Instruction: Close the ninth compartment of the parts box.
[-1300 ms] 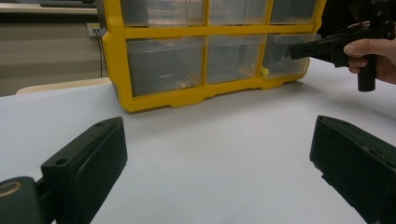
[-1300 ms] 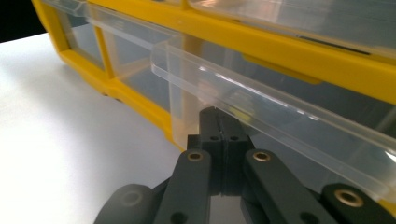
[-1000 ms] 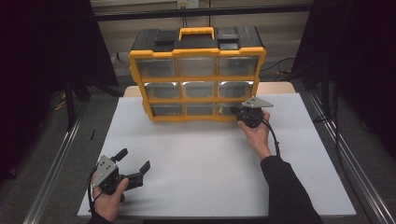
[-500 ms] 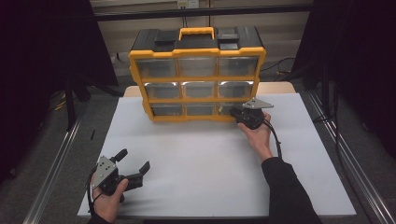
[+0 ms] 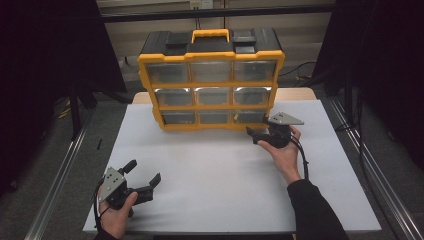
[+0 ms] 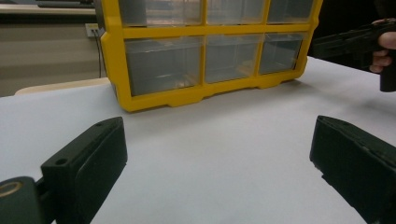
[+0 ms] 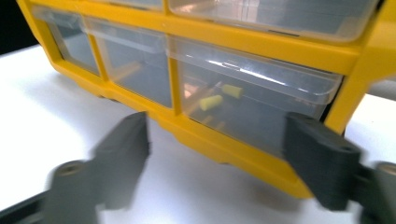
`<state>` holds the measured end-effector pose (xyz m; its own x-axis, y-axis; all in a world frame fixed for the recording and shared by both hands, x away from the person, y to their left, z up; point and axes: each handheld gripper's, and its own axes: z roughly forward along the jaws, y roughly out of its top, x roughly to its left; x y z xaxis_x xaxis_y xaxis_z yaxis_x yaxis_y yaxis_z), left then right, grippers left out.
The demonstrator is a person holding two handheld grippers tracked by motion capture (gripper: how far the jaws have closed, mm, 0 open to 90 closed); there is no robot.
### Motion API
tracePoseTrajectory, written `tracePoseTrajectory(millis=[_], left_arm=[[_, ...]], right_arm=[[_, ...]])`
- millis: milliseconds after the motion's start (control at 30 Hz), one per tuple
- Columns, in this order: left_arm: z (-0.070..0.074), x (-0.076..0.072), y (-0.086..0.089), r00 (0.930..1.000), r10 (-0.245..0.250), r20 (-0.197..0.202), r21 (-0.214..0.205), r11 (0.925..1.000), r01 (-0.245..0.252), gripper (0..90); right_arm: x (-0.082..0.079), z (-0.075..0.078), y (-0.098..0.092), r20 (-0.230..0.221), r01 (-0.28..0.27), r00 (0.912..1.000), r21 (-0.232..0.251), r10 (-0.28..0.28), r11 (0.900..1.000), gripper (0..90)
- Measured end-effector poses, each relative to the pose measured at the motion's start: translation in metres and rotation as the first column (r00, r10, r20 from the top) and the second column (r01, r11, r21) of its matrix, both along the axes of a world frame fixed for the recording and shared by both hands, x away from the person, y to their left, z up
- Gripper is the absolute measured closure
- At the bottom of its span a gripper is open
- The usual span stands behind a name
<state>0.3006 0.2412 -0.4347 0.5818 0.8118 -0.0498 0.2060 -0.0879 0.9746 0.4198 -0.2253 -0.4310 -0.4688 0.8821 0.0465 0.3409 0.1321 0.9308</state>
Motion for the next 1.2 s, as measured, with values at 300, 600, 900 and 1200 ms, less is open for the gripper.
tracePoseTrajectory(millis=[300, 600, 900, 1200], left_arm=[[0.000, 0.000, -0.001, 1.0000, -0.001, 0.000, -0.005, 1.0000, 0.001, 4.0], [0.000, 0.000, -0.001, 1.0000, 0.003, 0.001, -0.005, 1.0000, -0.003, 4.0], [0.000, 0.000, 0.000, 1.0000, -0.001, -0.002, -0.012, 0.9999, 0.001, 4.1], [0.000, 0.000, -0.001, 1.0000, 0.008, -0.005, -0.016, 0.9998, -0.008, 4.5]], right_arm=[[-0.020, 0.002, -0.011, 0.006, 0.015, 0.9999, -0.002, -0.015, 0.9999, 2.3], [-0.043, 0.007, -0.016, 0.043, 0.017, 0.9989, -0.013, -0.017, 0.9998, 1.6], [-0.064, 0.013, -0.019, 0.071, 0.020, 0.9973, -0.007, -0.020, 0.9998, 1.8], [-0.086, 0.017, -0.026, 0.103, 0.048, 0.9937, -0.025, -0.045, 0.9985, 1.9]])
